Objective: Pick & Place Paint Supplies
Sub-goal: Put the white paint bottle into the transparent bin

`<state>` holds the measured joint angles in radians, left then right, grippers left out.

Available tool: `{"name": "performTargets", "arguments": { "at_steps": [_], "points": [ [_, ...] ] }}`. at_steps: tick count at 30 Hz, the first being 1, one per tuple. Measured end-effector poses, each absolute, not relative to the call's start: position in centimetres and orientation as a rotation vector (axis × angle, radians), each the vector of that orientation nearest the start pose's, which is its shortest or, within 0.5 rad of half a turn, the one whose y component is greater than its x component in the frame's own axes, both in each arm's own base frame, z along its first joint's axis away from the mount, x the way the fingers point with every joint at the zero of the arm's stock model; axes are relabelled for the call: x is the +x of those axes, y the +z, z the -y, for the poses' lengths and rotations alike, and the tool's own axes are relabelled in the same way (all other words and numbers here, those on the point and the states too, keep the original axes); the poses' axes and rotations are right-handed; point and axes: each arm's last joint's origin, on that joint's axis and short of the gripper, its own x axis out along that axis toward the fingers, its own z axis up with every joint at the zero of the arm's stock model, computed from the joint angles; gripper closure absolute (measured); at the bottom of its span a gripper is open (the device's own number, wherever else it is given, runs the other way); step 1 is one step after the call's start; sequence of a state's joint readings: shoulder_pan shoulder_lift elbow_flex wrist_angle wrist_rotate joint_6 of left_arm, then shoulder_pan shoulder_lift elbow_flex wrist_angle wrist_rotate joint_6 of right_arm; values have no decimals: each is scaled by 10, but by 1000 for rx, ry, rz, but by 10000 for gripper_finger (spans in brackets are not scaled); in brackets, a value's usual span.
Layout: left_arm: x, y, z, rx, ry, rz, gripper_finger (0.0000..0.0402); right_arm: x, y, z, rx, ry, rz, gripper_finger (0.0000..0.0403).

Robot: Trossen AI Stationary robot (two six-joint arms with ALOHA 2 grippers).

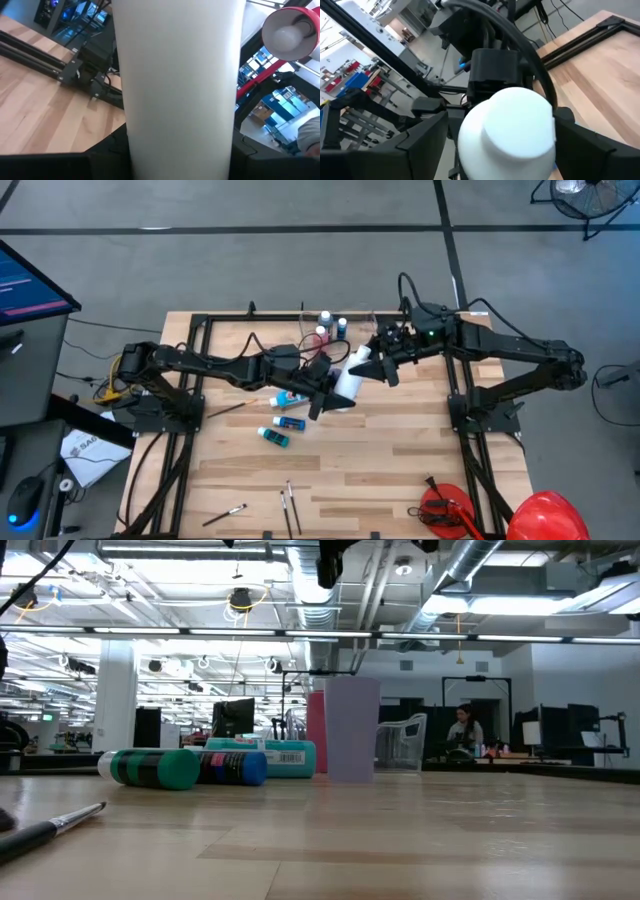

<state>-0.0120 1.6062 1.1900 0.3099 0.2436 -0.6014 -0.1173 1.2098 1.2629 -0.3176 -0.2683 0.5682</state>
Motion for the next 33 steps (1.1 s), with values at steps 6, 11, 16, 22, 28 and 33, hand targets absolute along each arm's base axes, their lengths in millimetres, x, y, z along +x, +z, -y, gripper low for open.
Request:
{"name": "performTargets", "arguments": {
  "at_steps": [6, 11, 16, 22, 28, 33],
  "points": [
    [373, 313, 11, -608, -210, -177, 234, 260, 398, 23, 621, 71, -295, 104],
    [373, 313, 11, -608, -206, -175, 234, 260, 398, 24, 622, 54, -293, 119],
    [373, 313, 11, -608, -203, -175, 234, 261, 395, 24, 622, 27, -306, 132],
    [373, 313, 8, -612, -190, -175, 234, 260, 392, 24, 627, 17, -337, 160],
    [373, 313, 8, -609, -190, -172, 234, 260, 392, 24, 627, 17, -336, 205],
    [373, 313, 8, -608, -191, -171, 230, 260, 392, 24, 626, 15, -336, 209]
  ]
}}
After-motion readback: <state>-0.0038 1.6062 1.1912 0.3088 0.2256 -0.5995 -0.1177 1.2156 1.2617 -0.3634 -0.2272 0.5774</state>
